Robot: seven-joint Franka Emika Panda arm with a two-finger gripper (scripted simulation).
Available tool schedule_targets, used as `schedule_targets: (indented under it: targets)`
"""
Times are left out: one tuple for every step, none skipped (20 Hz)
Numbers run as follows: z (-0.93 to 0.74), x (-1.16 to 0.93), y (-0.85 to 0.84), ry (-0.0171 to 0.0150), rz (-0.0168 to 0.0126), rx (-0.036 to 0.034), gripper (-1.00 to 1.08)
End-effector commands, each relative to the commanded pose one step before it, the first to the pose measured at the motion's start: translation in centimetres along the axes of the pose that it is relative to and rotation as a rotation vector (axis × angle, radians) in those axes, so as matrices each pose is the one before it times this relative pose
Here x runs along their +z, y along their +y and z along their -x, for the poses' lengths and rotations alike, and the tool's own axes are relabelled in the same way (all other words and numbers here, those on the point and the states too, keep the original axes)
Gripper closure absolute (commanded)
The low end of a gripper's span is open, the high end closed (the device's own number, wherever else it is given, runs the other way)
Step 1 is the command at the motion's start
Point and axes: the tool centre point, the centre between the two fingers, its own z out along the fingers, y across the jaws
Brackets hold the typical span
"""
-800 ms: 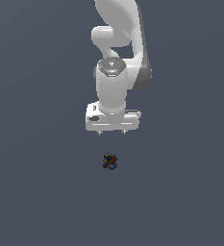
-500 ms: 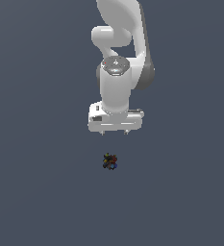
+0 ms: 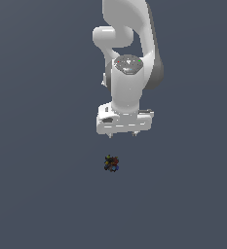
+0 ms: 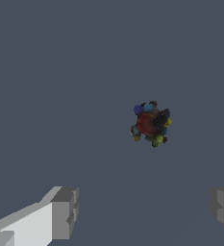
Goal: Pick up the object and move it to a goal position.
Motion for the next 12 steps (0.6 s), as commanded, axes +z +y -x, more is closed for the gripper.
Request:
schedule_targets:
  targets:
    - [-0.179,0.285,0.142,-0.00153,-0.00013,0.00639,-0.92]
    - [-0.129,0.186,0.094,-0.00086,-0.00015,0.00444,-0.92]
    - [-0.150,0.224,0.117,-0.00107,-0.00015,0.00537,-0.92]
    - [-0.171,0.261,0.140,-0.00126,-0.00014,0.00628,-0.92]
    - [-0.192,0.296,0.156,-0.00141,-0.00012,0.00703,-0.92]
    - [-0.214,0.334,0.169,-0.00155,-0.00009,0.00778,-0.92]
    - [-0.236,0.372,0.181,-0.00169,-0.00004,0.00851,-0.92]
    - [-0.256,0.413,0.200,-0.00185,0.00003,0.00934,-0.92]
    - [-0.275,0.456,0.221,-0.00204,0.00012,0.01020,-0.92]
    - [-0.294,0.499,0.237,-0.00220,0.00023,0.01100,-0.92]
    - [-0.312,0.544,0.255,-0.00237,0.00036,0.01182,-0.92]
    - [-0.329,0.591,0.269,-0.00252,0.00052,0.01257,-0.92]
